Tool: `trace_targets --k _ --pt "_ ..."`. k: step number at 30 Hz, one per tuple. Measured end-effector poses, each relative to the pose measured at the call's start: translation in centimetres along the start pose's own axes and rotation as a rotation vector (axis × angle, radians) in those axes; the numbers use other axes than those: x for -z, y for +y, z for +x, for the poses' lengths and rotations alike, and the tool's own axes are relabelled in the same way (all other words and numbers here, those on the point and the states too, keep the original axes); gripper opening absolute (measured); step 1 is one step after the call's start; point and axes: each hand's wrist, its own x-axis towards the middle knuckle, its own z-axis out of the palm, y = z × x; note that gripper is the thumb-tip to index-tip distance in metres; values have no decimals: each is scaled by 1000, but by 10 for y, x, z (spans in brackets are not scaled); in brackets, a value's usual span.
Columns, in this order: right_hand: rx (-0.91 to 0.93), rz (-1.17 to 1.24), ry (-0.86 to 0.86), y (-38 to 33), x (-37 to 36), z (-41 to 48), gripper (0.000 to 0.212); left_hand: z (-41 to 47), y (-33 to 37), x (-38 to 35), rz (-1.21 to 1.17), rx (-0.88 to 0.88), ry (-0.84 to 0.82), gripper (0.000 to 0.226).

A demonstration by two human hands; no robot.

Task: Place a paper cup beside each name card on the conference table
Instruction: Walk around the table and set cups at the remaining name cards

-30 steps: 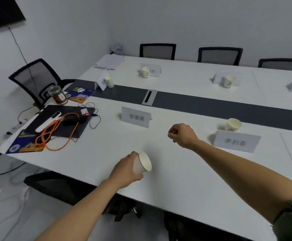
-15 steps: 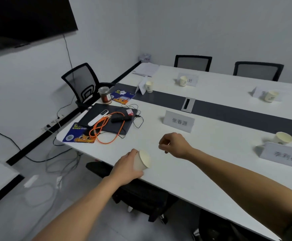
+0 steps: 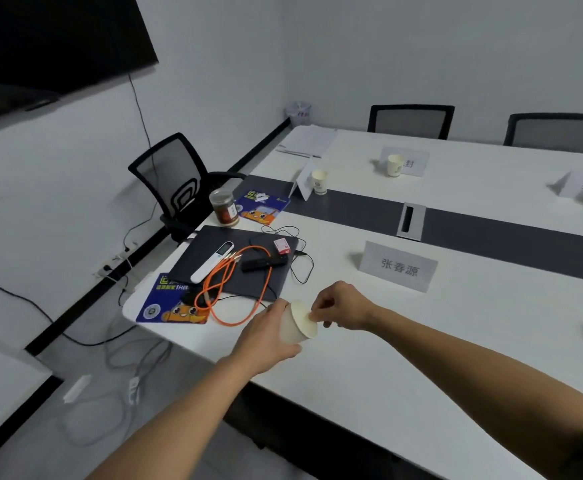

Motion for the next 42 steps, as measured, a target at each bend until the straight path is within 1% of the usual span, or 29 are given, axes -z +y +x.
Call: trace_targets --k 3,7,11,14,17,20,25,28,32,38,42 --pt "-59 40 3 -3 4 21 10 27 -10 7 3 -20 -35 64" --pt "-143 118 23 1 7 45 8 66 -24 12 14 -78 -85 65" --pt "-258 215 106 4 7 66 7 110 -38 16 22 -152 -190 67" --pt "-326 271 162 2 11 74 7 140 -44 20 13 -220 -259 64" --pt "-396 312 254 5 16 78 8 169 -45 19 24 -312 -313 65" --pt "-469 337 364 12 28 74 10 191 -47 14 59 -365 -369 65" --pt "-584 337 618 36 76 61 13 224 -47 -5 151 -329 -478 64" --pt "-627 327 757 57 112 62 9 244 -43 -22 177 -322 -496 59" --pt "-661 344 856 90 157 84 9 265 -38 -48 223 -321 -523 55" --pt "-752 388 906 153 203 149 8 299 -36 -101 338 -301 -510 46" --pt "-854 370 900 196 205 182 20 314 -43 -133 429 -337 -441 48"
